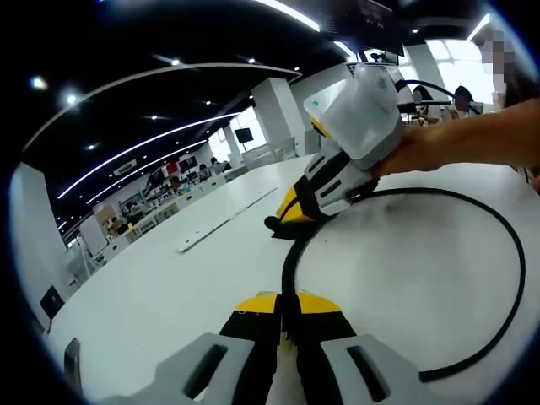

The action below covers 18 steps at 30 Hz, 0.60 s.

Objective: Find the charging cable on the desk, coil it up and secure with Velcro.

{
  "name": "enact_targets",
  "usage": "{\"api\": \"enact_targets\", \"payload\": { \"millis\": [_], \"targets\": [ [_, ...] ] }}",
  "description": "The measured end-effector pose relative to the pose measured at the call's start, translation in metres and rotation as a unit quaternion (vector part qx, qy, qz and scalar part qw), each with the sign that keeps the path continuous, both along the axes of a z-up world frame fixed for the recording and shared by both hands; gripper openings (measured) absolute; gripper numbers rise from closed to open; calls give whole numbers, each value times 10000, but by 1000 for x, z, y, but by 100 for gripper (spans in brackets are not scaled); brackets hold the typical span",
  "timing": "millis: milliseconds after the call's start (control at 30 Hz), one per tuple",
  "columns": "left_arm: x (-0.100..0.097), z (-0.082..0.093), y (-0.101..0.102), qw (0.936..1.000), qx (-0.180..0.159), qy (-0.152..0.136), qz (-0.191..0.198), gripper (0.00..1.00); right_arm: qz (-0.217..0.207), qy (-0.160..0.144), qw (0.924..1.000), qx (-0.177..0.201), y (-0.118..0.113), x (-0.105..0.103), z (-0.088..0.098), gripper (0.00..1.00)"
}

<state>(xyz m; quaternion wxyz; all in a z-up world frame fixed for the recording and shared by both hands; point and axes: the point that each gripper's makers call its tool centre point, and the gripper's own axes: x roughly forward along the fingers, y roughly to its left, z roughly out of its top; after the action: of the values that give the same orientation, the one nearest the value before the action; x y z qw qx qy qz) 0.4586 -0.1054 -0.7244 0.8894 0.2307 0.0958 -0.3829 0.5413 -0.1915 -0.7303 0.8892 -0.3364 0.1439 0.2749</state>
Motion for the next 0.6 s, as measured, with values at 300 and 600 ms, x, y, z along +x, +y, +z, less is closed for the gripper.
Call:
{"api": "enact_targets", "payload": {
  "millis": [300, 600],
  "targets": [
    [-1, 0, 0, 10000, 2, -3, -3, 7, -130, 0, 9999, 81, -3, 1, 0, 6],
    [-1, 0, 0, 10000, 25, -18, -4, 7, 155, -373, 9949, -922, 4, -3, 1, 3]
  ]
}}
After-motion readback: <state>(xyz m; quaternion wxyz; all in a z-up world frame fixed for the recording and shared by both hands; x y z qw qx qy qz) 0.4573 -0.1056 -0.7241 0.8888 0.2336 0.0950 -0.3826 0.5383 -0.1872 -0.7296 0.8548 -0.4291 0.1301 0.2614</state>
